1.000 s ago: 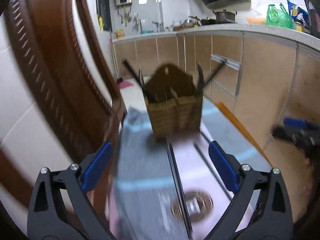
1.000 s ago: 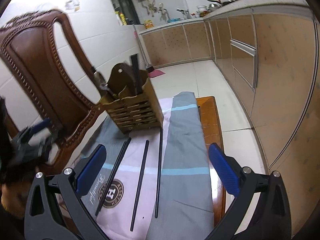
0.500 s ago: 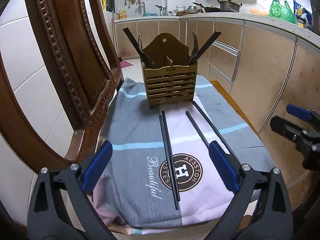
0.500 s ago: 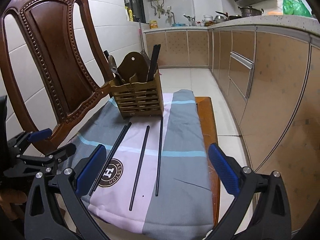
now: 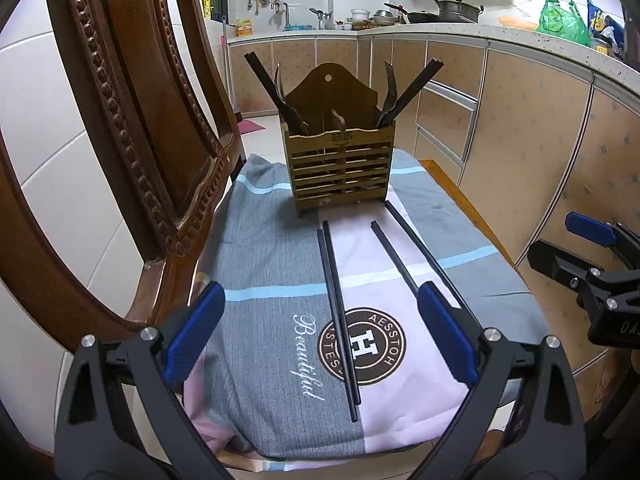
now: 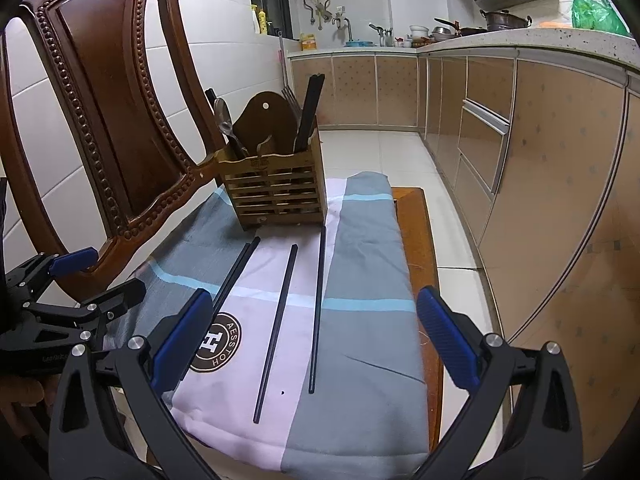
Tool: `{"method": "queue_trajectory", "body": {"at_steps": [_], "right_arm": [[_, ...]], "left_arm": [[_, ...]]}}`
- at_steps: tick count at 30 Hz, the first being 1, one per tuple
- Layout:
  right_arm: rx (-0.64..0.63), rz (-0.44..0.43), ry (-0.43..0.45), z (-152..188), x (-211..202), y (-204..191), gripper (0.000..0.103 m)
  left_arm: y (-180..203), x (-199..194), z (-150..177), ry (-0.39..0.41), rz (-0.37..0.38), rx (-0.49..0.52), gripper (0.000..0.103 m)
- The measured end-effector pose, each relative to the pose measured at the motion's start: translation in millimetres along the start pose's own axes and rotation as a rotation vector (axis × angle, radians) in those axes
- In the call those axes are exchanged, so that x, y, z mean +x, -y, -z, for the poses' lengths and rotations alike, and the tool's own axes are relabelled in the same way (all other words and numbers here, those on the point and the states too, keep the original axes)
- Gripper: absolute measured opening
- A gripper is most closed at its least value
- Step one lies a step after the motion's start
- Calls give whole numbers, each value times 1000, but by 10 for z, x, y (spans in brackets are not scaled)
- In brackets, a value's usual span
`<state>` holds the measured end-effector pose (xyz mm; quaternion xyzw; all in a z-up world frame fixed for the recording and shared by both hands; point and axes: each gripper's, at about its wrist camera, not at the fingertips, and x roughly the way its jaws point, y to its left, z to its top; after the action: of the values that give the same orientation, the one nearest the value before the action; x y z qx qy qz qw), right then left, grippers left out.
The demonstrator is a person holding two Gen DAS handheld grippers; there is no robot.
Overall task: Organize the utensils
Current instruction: 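Pull the open left tool back over the remaining chopsticks, then close the left tool on a black chopstick and lift it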
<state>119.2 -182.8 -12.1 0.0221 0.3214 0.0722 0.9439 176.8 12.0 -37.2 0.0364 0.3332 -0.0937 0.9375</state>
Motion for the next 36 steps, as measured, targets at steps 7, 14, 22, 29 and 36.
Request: {"method": "queue_trajectory", "body": {"at_steps": [7,14,22,29,36], "right_arm": [[2,0,-5,2,7,15,99],[-11,5,-5,-14,17,22,99],[-8,-1,-23,-88,59,58,99],[35,15,-1,-213,38,225,99],[158,36,-17,-311,169,618,99]], "left_arm": [[15,25,-4,-8,5,1,96],[49,89,-3,-24,20,-9,96],[177,242,-31,-55,48,-18,96],[322,574,-150,-116,117,-86,94],[445,1345,-338,-266,155,-207,65]]}}
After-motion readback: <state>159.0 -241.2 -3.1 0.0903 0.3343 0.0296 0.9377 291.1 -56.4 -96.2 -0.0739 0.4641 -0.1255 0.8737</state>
